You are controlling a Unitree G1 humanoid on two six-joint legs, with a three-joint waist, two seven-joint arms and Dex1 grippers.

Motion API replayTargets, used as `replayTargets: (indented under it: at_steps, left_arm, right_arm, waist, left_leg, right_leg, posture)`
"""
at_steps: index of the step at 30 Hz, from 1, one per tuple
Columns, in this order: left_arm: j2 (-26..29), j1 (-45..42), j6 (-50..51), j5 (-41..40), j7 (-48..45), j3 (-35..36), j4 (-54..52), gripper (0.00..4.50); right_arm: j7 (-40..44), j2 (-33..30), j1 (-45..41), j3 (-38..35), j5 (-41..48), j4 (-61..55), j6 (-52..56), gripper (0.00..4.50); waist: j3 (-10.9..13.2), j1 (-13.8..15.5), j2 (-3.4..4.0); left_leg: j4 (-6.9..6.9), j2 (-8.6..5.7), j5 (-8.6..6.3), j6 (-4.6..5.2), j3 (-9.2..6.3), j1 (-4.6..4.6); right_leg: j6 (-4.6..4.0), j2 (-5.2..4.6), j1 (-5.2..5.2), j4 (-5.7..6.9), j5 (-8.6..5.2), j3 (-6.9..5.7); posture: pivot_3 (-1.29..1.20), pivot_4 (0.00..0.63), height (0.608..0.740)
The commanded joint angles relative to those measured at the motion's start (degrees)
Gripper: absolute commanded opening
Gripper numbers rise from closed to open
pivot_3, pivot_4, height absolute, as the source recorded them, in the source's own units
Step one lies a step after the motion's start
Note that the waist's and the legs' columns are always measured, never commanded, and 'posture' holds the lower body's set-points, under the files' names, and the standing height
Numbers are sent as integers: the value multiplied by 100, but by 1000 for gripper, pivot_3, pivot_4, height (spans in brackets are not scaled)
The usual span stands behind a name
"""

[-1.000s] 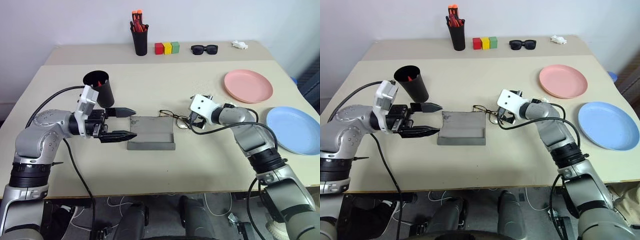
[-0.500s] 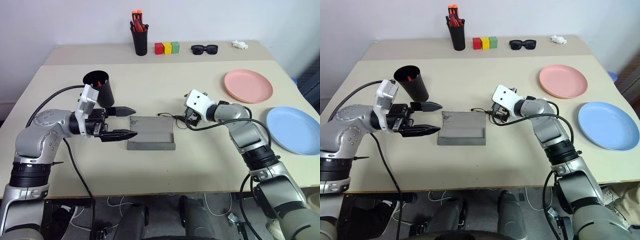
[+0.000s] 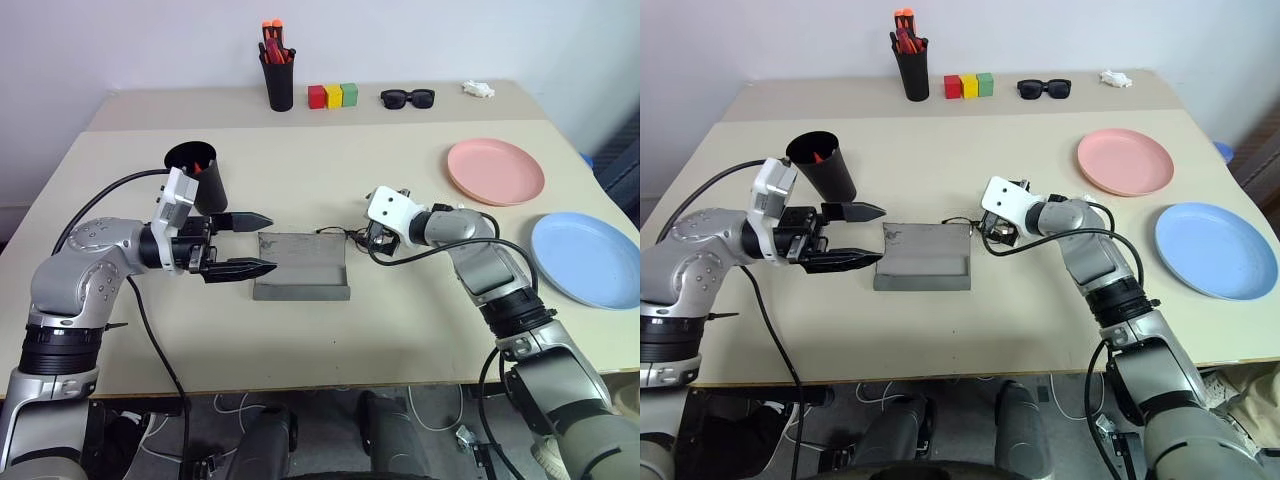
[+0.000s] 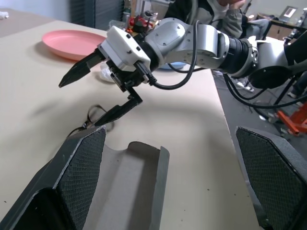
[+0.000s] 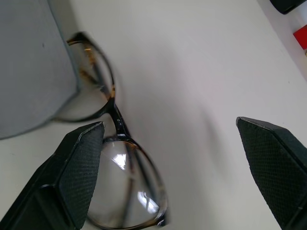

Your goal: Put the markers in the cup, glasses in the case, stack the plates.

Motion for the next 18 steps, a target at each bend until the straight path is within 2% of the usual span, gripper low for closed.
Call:
replayTargets:
  at_steps: [1,9,11,14,18]
  left_arm:
    - [-6,-96,-11,-121,40,47,-197,4427]
    - [4,-101,20,-135,130,40,-289,4427]
    - [3,-110,25,-133,149,31,-300,4500]
    - [0,-125,36,-137,165,18,-305,4500]
    - [5,-141,54,-143,170,4,-309,4500]
  right_arm:
    - [-96,97,-207,-11,-74,46,-133,4500]
    - [-16,46,-196,36,-217,112,-378,4500]
    - [4,36,-197,38,-236,92,-443,3971]
    - [17,-16,-185,104,-349,54,-531,2729]
    - [-24,-147,-220,253,-665,61,-725,2729]
  waist:
    - [0,-1,0]
    - [0,-4,0]
    - [0,-4,0]
    - [0,-4,0]
    - [0,-5,0]
  left_leg:
    - [0,0,0,0,0,0]
    - [-1,0,0,-1,0,0]
    - [-1,0,0,-1,0,0]
    - [-1,0,1,-1,0,0]
    - [-1,0,1,-1,0,0]
  right_leg:
    - [0,0,0,0,0,0]
    - [0,0,-1,0,0,0]
    - [0,0,-1,0,0,0]
    - [0,0,-1,0,0,0]
    - [0,0,-1,0,0,0]
  posture:
    - [0,150,740]
    - [0,150,740]
    - [0,150,740]
    - [0,150,740]
    - [0,150,740]
